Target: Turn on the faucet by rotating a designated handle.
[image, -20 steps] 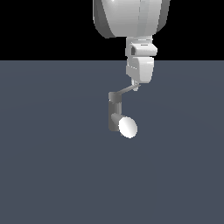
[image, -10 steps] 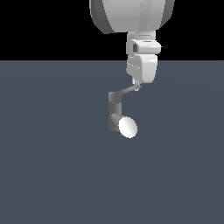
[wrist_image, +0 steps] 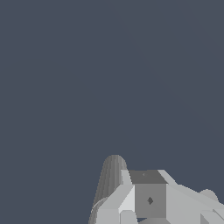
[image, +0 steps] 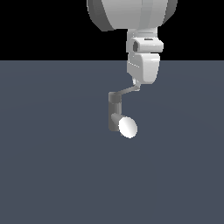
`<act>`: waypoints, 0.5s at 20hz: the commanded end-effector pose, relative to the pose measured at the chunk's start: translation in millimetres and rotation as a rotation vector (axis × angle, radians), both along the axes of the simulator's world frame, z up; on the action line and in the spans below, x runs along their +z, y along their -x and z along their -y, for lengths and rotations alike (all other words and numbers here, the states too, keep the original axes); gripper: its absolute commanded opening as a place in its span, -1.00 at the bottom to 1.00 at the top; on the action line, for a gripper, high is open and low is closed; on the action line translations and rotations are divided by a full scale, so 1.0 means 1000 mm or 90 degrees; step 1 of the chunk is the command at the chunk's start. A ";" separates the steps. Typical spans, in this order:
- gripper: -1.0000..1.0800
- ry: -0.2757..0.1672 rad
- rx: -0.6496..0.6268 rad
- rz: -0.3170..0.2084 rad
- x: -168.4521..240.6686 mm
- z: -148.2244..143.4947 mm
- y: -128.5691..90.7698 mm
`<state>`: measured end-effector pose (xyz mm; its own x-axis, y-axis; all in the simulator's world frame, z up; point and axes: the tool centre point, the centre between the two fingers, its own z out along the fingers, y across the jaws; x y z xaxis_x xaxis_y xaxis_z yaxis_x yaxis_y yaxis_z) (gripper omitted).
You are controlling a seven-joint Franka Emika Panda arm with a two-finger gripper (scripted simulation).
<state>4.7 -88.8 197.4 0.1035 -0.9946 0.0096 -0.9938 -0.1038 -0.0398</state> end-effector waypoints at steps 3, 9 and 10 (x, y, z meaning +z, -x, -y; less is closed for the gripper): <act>-1.00 -0.002 0.001 -0.013 -0.007 -0.009 0.020; -1.00 -0.003 -0.002 -0.019 -0.011 -0.018 0.041; -1.00 -0.003 -0.003 -0.020 -0.012 -0.020 0.044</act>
<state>-24.7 -76.6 198.8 0.0938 -0.9955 0.0113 -0.9946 -0.0942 -0.0429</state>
